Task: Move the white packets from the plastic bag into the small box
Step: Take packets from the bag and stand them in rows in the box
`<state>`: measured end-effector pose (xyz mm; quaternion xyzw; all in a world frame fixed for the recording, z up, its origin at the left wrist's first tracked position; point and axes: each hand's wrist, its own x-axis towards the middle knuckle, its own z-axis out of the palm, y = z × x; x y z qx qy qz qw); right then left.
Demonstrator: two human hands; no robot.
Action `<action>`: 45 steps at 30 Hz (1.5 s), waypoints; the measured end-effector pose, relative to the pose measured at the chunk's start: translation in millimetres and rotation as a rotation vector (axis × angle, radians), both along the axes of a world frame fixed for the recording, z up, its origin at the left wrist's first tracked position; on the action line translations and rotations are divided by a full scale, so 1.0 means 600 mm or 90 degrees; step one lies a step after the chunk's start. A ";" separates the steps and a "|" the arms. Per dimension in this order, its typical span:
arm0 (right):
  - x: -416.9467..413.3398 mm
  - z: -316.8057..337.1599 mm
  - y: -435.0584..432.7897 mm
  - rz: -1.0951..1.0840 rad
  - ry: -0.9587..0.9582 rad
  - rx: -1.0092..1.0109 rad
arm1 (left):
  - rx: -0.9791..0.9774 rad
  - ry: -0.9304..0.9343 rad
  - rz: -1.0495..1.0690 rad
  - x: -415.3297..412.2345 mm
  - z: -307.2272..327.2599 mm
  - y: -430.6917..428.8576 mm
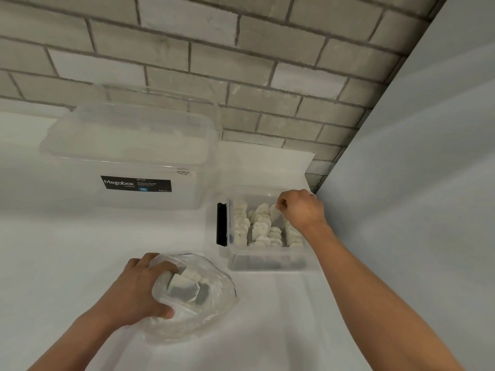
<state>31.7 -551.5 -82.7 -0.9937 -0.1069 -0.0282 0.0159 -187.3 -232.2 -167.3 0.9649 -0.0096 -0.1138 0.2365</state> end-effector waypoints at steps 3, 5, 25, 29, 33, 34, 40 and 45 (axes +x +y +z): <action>-0.005 -0.003 0.004 -0.022 0.004 0.004 | -0.007 -0.003 0.007 -0.001 0.000 0.000; -0.002 -0.004 0.005 -0.041 0.019 0.036 | -0.008 -0.009 0.002 -0.002 0.001 0.001; -0.161 0.106 0.042 -0.097 -0.129 0.431 | 0.028 -0.026 -0.033 0.002 -0.023 0.009; -0.292 0.096 0.123 0.012 0.011 0.602 | 0.049 -0.038 -0.057 0.002 -0.023 0.010; -0.357 0.017 0.186 0.089 0.257 0.520 | 0.039 -0.038 -0.055 0.001 -0.034 0.013; -0.363 -0.008 0.196 0.106 0.279 0.453 | 0.026 -0.029 -0.044 0.000 -0.038 0.014; -0.354 -0.089 0.213 0.018 0.207 0.142 | 0.003 -0.028 -0.007 0.001 -0.045 0.006; -0.346 -0.099 0.224 -0.010 0.204 0.147 | -0.065 0.012 0.052 0.004 -0.035 -0.002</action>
